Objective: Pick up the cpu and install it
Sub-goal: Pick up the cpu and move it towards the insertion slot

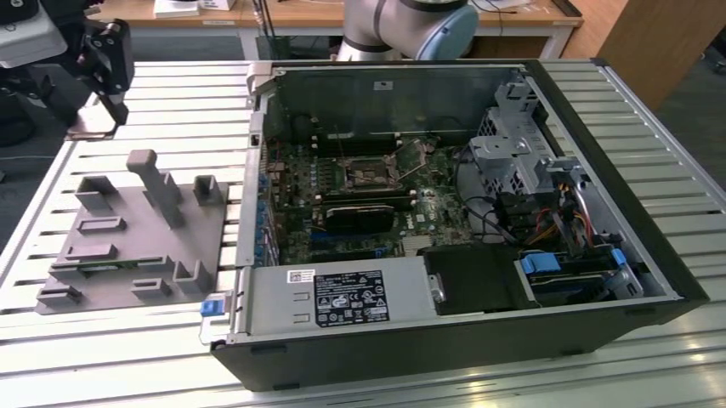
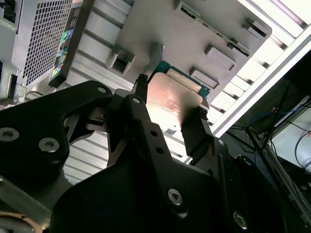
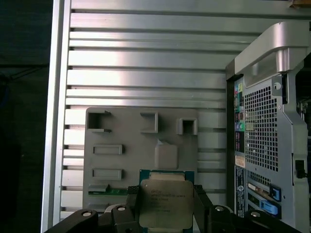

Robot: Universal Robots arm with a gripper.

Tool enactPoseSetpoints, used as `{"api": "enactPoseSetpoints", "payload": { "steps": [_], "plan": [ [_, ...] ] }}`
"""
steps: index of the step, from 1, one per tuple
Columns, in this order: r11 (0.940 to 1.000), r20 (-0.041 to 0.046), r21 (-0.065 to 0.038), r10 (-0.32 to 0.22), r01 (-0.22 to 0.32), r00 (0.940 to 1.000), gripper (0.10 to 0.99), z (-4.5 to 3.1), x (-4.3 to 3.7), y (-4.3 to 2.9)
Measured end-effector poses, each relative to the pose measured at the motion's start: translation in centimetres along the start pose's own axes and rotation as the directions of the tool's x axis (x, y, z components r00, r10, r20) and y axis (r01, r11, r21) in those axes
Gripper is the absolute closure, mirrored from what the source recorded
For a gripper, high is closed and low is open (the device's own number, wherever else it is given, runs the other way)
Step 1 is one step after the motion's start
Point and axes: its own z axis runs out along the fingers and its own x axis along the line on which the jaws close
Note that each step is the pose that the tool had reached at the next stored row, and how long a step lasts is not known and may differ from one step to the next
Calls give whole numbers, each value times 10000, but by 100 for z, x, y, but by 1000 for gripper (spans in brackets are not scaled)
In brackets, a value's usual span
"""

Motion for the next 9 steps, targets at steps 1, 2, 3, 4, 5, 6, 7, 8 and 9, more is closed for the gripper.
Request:
{"api": "enactPoseSetpoints", "payload": {
  "steps": [1,2,3,4,5,6,7,8,9],
  "plan": [
    [10000,0,1,1,-1,10000,553,0,-10,0],
    [10000,0,0,1,-1,10000,553,0,-20,0],
    [10000,0,0,0,0,10000,553,0,-31,0],
    [10000,0,0,1,-1,10000,553,0,-42,0],
    [10000,0,0,0,0,10000,553,0,-53,0],
    [10000,0,0,0,0,10000,553,1,-65,0],
    [10000,1,0,1,-1,10000,553,1,-78,0],
    [10000,0,0,0,0,10000,553,1,-90,0],
    [10000,1,0,0,0,10000,553,1,-102,0]
  ]
}}
